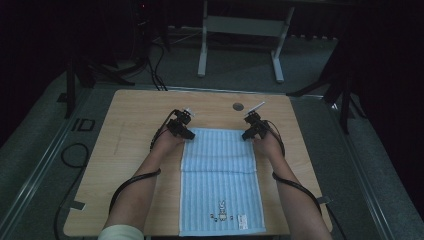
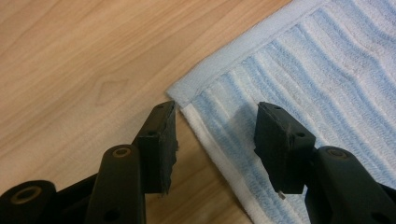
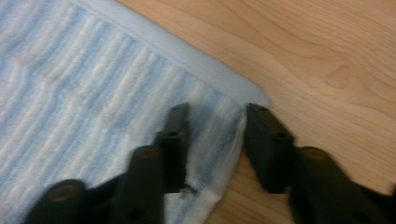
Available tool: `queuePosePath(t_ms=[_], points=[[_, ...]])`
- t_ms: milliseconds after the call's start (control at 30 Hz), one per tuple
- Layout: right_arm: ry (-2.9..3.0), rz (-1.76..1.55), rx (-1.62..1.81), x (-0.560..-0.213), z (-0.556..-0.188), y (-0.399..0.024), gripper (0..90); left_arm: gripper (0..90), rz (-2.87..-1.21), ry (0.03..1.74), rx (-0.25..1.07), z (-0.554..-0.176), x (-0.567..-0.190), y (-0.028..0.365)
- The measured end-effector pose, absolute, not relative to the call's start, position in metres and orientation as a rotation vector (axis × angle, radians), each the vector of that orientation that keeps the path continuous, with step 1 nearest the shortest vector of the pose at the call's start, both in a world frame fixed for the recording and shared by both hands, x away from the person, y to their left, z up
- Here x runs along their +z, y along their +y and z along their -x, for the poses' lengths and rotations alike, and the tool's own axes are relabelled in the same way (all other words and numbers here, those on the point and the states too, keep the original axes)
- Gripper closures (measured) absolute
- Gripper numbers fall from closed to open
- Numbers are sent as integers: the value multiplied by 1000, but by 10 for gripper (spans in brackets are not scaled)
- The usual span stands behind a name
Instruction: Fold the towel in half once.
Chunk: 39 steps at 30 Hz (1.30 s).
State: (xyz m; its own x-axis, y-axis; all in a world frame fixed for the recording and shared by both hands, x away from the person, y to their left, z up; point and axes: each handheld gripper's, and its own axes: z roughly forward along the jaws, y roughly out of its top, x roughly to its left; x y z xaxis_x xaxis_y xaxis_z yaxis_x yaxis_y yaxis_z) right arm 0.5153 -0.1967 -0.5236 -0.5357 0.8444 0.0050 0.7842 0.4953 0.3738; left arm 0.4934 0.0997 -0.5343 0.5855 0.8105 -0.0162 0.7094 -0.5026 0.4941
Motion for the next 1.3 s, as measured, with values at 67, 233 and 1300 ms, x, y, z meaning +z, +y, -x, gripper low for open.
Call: queuePosePath(t_ms=[67,233,1300], points=[[2579,-1385,493,-523,-513,-194,766,521,-2375,1213,292,-492,-533,98],[2604,-1294,441,-521,-509,-183,870,856,-2447,1162,224,-489,-527,91],[2283,-1110,817,-303,-517,-196,872,865,-2139,1041,506,-490,-343,108]])
